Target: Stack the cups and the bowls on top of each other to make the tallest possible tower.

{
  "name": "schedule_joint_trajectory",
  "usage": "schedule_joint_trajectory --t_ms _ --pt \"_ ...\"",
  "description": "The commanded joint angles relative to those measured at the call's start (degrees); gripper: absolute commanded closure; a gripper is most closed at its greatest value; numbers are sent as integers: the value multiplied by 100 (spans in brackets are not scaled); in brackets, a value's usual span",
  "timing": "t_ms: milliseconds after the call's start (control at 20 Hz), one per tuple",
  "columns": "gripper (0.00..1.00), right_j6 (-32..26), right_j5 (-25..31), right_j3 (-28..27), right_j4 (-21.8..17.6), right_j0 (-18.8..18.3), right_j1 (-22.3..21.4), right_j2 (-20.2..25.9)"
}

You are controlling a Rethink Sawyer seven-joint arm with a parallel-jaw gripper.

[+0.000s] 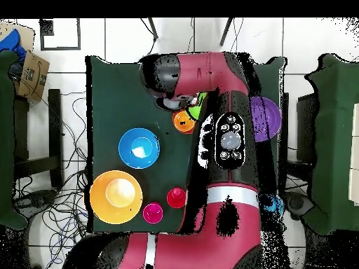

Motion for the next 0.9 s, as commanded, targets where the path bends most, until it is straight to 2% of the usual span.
schedule_joint_trajectory --t_ms 50,900 --pt "100 469 -253 405 21 127 18 58" --pt "100 689 -349 436 233 195 86 -12"
